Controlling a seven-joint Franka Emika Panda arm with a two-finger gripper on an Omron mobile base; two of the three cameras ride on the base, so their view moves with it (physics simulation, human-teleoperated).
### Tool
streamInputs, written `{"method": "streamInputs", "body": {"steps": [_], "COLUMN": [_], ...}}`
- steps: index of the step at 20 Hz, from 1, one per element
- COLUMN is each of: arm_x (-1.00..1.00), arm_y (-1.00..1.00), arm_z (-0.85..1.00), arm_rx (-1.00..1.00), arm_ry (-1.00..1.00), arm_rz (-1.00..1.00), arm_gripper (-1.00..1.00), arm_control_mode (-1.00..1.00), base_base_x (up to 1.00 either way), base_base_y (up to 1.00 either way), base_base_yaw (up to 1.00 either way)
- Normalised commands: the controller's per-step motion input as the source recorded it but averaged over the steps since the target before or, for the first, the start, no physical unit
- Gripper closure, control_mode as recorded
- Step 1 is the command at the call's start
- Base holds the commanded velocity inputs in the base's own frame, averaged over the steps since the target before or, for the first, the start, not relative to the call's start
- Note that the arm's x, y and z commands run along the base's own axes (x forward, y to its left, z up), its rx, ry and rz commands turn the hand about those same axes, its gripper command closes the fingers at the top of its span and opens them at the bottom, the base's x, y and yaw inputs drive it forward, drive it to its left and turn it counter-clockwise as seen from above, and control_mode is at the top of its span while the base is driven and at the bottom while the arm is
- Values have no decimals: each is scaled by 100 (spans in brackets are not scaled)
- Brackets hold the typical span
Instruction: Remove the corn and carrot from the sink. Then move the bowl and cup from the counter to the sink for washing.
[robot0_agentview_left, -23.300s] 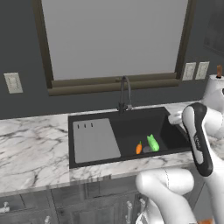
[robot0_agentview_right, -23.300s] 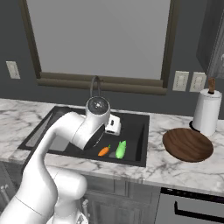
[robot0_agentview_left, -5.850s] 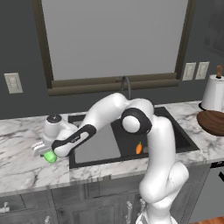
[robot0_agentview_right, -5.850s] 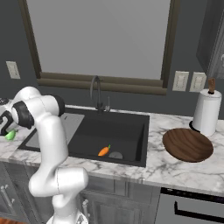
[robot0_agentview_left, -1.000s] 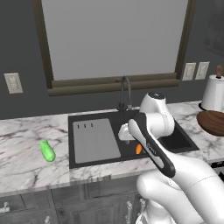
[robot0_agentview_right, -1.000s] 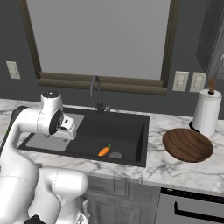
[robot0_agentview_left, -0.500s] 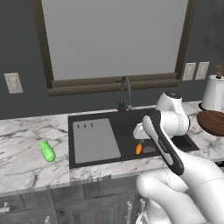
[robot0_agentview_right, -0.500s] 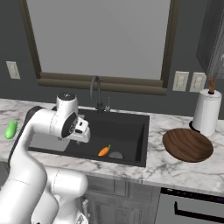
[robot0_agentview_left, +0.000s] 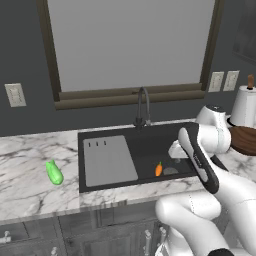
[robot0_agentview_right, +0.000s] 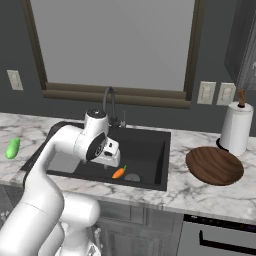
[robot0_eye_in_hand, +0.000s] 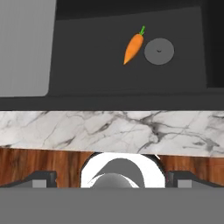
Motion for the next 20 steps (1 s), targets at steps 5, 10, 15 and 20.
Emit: {"method": "streamInputs", "body": {"steps": [5, 10, 15, 20], "arm_x": [17, 30, 41, 42], "arm_y": [-40, -27, -12, -1], "arm_z": [-9, -14, -14, -17], "arm_rx": [2, 4, 6, 5], "arm_ry": [6, 4, 1, 0], "arm_rz": [1, 4, 5, 3], "arm_gripper": [-100, -100, -100, -100], "arm_control_mode": [-100, -100, -100, -100], "base_base_x": [0, 0, 0, 0], "base_base_y": [0, 0, 0, 0], "base_base_yaw": [0, 0, 0, 0]}}
